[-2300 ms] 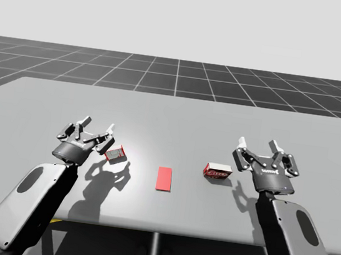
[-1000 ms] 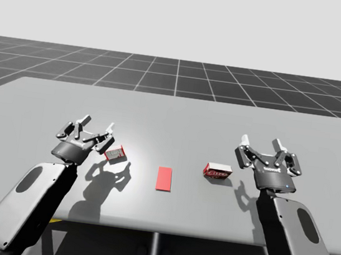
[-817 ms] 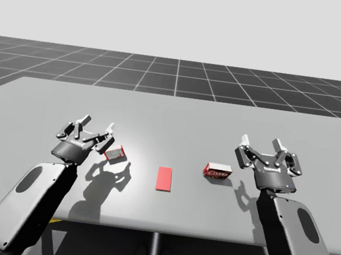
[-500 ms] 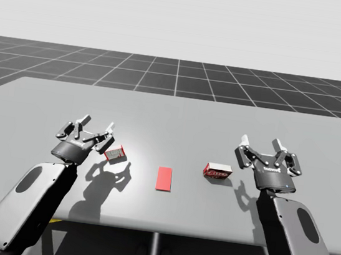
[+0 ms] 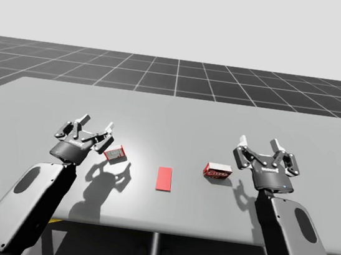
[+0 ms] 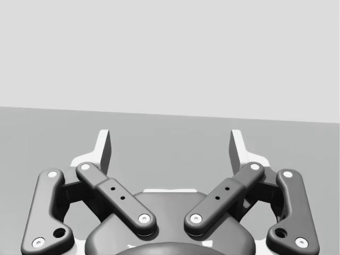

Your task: Look at the card. If it is red, pick the object on the left. If it is green, pick the object on the right.

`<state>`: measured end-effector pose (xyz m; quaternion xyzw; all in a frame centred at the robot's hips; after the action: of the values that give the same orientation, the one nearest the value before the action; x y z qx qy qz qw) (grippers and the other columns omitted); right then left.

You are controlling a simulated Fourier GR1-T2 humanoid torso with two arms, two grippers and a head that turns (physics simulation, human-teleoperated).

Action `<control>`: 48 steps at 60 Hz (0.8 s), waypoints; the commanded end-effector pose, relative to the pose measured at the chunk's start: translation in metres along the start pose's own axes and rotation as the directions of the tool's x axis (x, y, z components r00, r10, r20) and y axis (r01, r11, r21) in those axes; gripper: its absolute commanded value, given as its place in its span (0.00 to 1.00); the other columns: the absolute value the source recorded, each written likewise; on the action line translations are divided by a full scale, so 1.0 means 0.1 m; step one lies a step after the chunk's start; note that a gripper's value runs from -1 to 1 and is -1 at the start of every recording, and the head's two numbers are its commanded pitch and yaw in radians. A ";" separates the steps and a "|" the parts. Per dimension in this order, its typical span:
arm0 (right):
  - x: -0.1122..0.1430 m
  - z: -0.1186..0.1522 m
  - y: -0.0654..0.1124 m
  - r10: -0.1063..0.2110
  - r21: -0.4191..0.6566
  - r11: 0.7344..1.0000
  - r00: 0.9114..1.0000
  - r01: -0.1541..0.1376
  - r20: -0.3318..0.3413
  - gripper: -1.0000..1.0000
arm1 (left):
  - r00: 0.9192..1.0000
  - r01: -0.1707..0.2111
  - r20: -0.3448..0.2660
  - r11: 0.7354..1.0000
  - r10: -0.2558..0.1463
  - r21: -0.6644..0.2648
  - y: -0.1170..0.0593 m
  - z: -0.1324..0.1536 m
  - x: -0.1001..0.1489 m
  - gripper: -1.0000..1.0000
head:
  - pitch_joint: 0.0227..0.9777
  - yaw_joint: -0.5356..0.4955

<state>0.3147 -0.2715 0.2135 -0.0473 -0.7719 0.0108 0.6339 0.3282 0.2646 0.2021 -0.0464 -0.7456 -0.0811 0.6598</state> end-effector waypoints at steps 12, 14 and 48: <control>-0.01 -0.01 -0.01 0.000 -0.001 1.000 1.000 0.000 -0.001 0.00 | 1.000 -0.027 0.009 0.999 0.027 -0.021 -0.04 0.02 0.06 0.00 | 0.83 0.85; -0.01 -0.01 -0.01 0.000 -0.001 1.000 1.000 0.000 -0.001 0.00 | 1.000 -0.028 0.011 0.999 0.029 -0.023 -0.05 0.03 0.07 0.00 | 0.83 0.85; -0.06 -0.02 -0.01 0.008 -0.007 1.000 1.000 -0.008 -0.006 0.00 | 0.989 -0.049 -0.146 0.963 0.010 -0.265 0.19 0.37 0.19 0.00 | 0.83 0.85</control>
<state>0.3174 -0.2728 0.2101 -0.0509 -0.7699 0.0098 0.6360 0.3020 0.2767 0.2275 -0.1295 -0.7088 -0.1330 0.6806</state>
